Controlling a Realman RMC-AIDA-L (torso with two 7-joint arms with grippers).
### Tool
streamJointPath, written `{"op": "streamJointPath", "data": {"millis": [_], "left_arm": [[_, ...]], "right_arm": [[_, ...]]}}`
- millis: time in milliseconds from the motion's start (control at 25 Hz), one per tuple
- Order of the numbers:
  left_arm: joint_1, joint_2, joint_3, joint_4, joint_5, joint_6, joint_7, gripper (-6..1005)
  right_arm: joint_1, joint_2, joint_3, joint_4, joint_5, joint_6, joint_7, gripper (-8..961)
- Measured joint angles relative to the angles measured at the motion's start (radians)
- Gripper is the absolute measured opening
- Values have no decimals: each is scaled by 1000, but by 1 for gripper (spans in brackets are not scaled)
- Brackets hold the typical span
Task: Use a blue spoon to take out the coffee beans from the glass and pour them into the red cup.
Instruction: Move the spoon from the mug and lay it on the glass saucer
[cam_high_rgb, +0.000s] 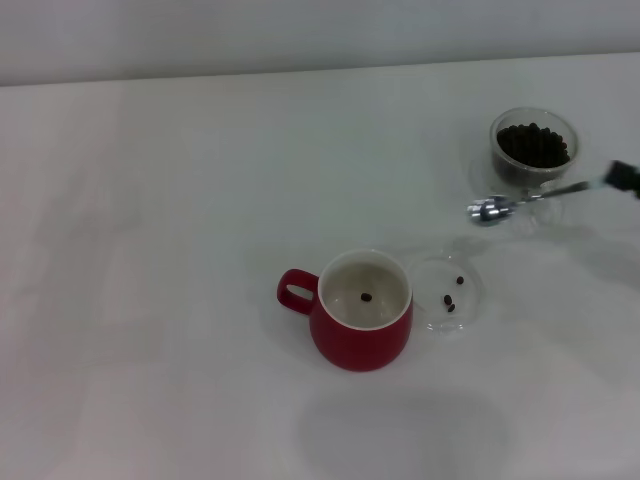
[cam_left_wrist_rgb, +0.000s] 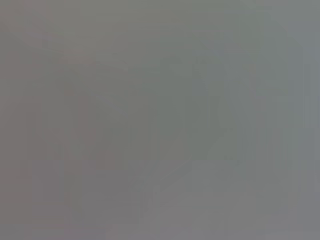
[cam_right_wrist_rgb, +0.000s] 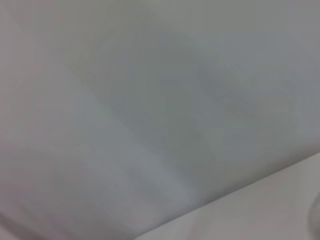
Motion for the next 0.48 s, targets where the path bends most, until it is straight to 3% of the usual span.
{"op": "streamJointPath", "data": {"millis": [200,480], "left_arm": [[-9,1,0,3,-1,3,0,502],[-24,1,0,20,-2,6,0,504]], "right_arm": [[-28,-31,14,0,-8,-8,-3,141],[-19,-15,8,0,-59,-18,-22,141]]}}
